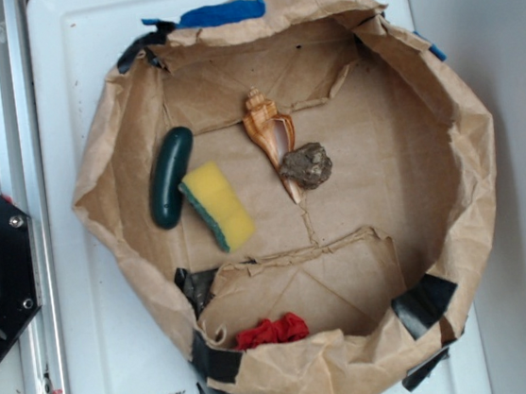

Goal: Grab the green sponge.

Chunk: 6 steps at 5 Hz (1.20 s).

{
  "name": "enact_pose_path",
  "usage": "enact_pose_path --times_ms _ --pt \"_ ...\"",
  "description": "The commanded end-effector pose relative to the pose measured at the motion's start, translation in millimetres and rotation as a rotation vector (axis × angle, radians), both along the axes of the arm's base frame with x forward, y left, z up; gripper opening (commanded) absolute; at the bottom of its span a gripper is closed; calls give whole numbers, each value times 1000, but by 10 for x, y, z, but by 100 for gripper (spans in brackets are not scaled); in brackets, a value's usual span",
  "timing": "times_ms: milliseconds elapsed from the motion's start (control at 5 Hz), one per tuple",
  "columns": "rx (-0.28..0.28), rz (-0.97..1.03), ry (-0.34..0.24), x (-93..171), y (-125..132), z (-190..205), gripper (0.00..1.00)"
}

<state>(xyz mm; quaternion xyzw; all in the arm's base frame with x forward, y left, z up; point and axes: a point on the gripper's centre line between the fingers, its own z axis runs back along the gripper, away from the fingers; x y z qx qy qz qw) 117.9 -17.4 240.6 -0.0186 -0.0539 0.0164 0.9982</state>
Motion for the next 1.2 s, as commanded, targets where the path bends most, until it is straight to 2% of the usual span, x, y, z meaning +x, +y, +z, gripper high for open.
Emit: enact_pose_path --times_ms 0,200,400,600,800,1000 --pt "0 0 0 0 0 0 100" --pt "-52 73 -5 359 -68 35 100" --pt "-56 119 11 592 -43 -22 100" --pt "-33 86 17 801 61 -139 100" --pt "-31 -145 9 959 260 -329 100" --pt "61 -393 -35 976 298 -409 100"
